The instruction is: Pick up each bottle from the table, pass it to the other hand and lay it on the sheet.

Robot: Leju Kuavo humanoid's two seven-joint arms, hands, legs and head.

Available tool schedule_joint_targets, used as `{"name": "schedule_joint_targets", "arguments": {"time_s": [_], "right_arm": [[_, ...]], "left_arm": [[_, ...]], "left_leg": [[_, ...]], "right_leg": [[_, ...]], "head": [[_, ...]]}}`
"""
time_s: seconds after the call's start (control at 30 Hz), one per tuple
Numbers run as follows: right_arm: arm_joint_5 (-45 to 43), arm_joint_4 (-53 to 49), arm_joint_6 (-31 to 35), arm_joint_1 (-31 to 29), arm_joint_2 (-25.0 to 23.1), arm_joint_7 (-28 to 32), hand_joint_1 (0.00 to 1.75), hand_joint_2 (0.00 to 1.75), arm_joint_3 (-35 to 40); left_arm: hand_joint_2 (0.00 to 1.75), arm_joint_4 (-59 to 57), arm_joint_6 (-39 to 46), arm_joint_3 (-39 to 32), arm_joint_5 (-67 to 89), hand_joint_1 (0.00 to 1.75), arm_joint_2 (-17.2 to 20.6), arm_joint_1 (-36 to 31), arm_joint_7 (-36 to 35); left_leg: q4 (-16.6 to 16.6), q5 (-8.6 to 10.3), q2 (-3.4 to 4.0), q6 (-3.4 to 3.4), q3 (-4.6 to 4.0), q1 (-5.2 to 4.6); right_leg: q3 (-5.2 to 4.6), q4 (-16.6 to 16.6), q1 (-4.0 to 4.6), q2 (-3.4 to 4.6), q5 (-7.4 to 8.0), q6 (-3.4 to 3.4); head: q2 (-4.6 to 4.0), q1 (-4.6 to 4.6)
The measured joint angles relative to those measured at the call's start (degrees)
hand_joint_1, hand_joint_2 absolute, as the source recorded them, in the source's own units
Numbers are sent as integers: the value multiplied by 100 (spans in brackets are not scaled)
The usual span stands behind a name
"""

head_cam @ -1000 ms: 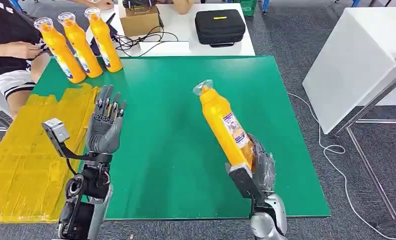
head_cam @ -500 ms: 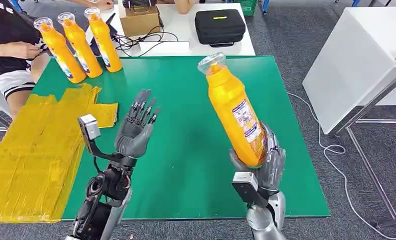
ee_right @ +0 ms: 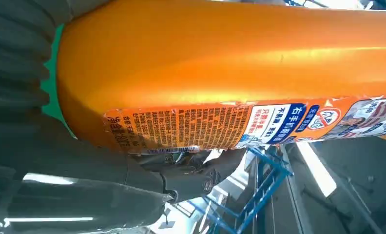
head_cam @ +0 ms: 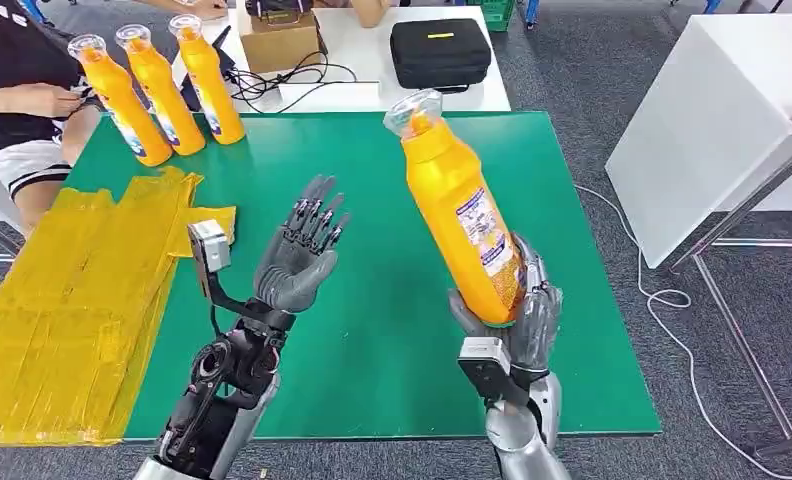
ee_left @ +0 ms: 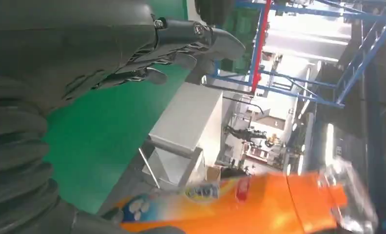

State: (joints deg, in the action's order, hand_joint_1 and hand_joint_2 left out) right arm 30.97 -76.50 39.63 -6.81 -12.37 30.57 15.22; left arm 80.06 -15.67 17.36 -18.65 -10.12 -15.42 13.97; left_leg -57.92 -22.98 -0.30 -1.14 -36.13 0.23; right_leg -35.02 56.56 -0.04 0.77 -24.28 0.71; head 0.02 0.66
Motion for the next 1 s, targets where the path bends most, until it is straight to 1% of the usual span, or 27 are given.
{"name": "schedule_joint_targets", "arguments": {"time_s": [0.13, 0.33, 0.63, 0.83, 1.0], "right_arm": [[332, 83, -37, -27, 66, -232, 175, 175, 262], [715, 179, -376, -116, 127, -594, 175, 175, 686], [763, 304, -452, -228, 166, -655, 175, 175, 924], [874, 485, -763, -289, 199, -839, 175, 175, 1121], [852, 769, -844, -326, 190, -944, 175, 175, 1307]], "left_arm": [[175, -52, 4, 120, -39, 0, 39, 1, 76], [175, -52, -11, 260, -61, 0, 87, -28, 96], [175, -52, -26, 323, -120, 0, 107, -121, 85], [175, -68, -33, 330, -186, 0, 127, -166, 61], [175, -125, -39, 325, -236, 0, 190, -154, 59]], "left_leg": [[0, -1, 0, 0, -2, 0], [0, 0, 0, 1, -5, 1], [0, 1, 0, 0, -6, 0], [0, 0, 0, 0, -8, 0], [0, 0, 1, 1, -8, 2]], "right_leg": [[-1, 0, 0, 0, -1, 0], [-7, 0, 1, 0, -1, 0], [-6, 0, -1, 0, 0, 0], [-9, 0, 0, 0, 0, 0], [-10, 1, 2, 0, 0, 0]], "head": [[0, 0], [0, 0], [0, 0], [0, 2], [0, -2]]}}
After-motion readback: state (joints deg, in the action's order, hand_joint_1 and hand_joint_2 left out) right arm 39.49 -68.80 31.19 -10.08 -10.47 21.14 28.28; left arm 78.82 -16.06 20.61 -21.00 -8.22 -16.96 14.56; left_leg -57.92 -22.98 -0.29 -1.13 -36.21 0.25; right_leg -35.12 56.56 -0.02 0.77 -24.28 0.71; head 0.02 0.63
